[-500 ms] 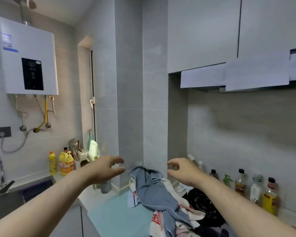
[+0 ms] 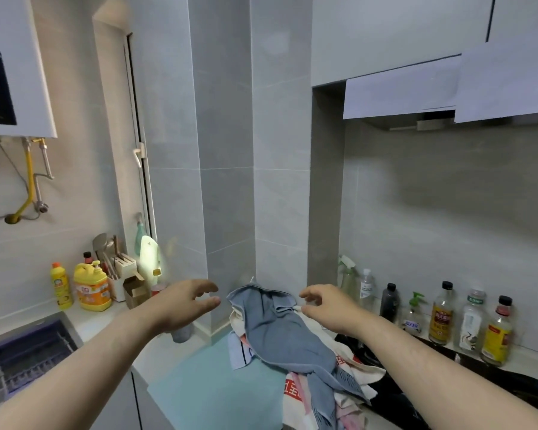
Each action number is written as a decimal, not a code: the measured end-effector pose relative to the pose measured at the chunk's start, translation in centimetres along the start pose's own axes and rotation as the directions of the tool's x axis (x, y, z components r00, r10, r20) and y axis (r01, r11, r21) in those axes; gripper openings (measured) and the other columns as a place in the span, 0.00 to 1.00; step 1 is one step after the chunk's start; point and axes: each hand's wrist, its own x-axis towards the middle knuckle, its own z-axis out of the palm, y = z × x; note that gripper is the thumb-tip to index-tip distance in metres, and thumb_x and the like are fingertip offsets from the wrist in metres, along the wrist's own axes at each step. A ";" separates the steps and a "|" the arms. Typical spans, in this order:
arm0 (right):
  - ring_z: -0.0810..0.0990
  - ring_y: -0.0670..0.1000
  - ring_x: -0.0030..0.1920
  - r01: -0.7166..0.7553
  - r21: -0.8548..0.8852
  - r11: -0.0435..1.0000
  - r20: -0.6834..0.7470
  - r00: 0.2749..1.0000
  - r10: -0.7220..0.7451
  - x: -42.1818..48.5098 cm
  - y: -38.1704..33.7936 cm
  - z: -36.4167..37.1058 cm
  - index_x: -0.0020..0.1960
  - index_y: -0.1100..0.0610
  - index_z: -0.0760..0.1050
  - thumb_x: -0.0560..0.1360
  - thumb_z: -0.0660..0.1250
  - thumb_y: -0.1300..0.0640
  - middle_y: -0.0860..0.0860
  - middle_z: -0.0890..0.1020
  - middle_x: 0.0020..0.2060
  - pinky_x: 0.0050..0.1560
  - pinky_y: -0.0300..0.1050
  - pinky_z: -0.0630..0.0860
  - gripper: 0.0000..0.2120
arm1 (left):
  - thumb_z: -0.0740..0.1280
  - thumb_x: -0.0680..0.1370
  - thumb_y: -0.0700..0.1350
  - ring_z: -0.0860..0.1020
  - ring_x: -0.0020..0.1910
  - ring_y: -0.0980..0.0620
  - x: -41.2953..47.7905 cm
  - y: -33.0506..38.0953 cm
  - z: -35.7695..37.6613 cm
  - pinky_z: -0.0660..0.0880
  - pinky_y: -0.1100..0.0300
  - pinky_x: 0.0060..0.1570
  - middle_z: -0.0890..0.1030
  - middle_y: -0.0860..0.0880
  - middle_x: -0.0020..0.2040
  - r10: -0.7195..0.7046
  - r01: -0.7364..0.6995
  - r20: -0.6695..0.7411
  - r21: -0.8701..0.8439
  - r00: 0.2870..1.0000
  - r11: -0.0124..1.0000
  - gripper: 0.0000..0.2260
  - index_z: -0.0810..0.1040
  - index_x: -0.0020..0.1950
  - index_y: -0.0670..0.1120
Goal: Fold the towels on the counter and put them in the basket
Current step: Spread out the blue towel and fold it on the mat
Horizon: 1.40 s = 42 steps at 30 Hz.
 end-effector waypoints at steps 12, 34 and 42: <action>0.79 0.47 0.52 -0.185 0.013 0.983 -0.027 0.982 0.185 8.7 -1.0 5.8 0.65 0.55 0.76 0.76 0.66 0.54 0.49 0.80 0.53 0.51 0.38 0.75 0.18 | 0.62 0.79 0.56 0.76 0.62 0.53 13.3 -9.0 1.5 0.70 0.60 0.61 0.77 0.50 0.66 0.164 -0.161 0.089 -0.033 0.982 0.986 0.20 0.74 0.68 0.49; 0.80 0.45 0.55 -0.327 0.175 0.929 -0.002 0.943 0.332 24.2 10.8 16.1 0.58 0.55 0.81 0.73 0.65 0.60 0.46 0.81 0.50 0.59 0.35 0.73 0.15 | 0.63 0.79 0.51 0.75 0.62 0.53 33.2 -16.1 13.3 0.69 0.64 0.58 0.77 0.51 0.65 0.202 -0.233 0.353 0.046 0.913 0.972 0.17 0.75 0.66 0.49; 0.77 0.47 0.57 -0.411 0.072 0.909 0.074 0.911 0.406 25.4 13.3 22.9 0.61 0.59 0.78 0.74 0.67 0.64 0.53 0.81 0.58 0.57 0.36 0.72 0.16 | 0.66 0.77 0.42 0.79 0.49 0.54 37.5 -19.6 21.1 0.73 0.64 0.49 0.82 0.55 0.48 0.258 -0.162 0.472 -0.234 0.843 0.959 0.06 0.81 0.49 0.49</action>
